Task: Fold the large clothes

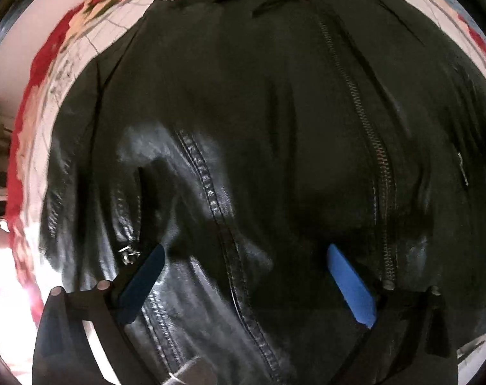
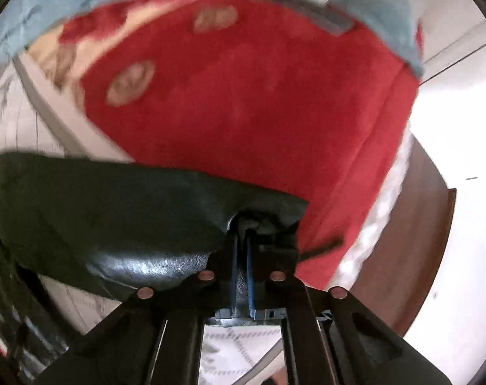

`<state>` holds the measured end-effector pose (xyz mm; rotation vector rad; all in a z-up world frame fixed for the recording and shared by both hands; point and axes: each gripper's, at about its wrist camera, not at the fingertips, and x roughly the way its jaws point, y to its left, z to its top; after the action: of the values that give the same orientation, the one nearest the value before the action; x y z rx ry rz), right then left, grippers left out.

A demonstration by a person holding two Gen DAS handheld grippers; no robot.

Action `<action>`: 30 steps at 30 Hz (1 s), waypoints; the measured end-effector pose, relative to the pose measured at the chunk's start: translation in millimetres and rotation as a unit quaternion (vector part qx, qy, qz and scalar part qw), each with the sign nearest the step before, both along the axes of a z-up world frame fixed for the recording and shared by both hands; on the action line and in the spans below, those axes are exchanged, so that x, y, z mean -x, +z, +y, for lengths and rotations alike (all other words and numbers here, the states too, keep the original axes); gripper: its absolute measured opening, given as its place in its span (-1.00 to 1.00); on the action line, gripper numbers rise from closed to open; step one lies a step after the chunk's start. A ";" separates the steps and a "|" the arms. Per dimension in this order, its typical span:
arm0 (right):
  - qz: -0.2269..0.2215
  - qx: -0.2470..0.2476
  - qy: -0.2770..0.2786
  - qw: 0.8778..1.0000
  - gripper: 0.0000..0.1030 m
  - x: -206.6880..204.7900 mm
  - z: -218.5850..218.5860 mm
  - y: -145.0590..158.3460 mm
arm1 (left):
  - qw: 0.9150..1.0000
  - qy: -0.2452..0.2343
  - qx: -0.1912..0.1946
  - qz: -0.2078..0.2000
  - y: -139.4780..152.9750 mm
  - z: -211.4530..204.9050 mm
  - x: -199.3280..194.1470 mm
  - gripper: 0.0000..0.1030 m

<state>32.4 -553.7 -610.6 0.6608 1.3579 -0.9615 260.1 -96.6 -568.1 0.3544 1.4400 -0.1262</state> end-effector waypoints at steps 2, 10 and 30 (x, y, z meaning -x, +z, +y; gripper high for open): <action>-0.014 0.020 -0.019 1.000 -0.91 4.3 -20.7 3.9 | 1.000 0.008 0.019 0.012 -5.2 8.2 -4.0 1.00; -0.083 -0.082 -0.071 0.991 -0.08 22.7 -86.3 -8.8 | 0.998 0.018 0.045 0.040 -13.1 37.4 -10.7 1.00; -0.446 -0.222 -0.337 0.799 -0.73 66.3 28.9 -46.4 | 0.998 -0.009 -0.065 0.001 -1.1 -18.1 9.2 1.00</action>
<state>-33.9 -524.8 -657.1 1.7816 0.4477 -0.6740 250.9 -114.7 -569.2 0.4740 1.4517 -0.0461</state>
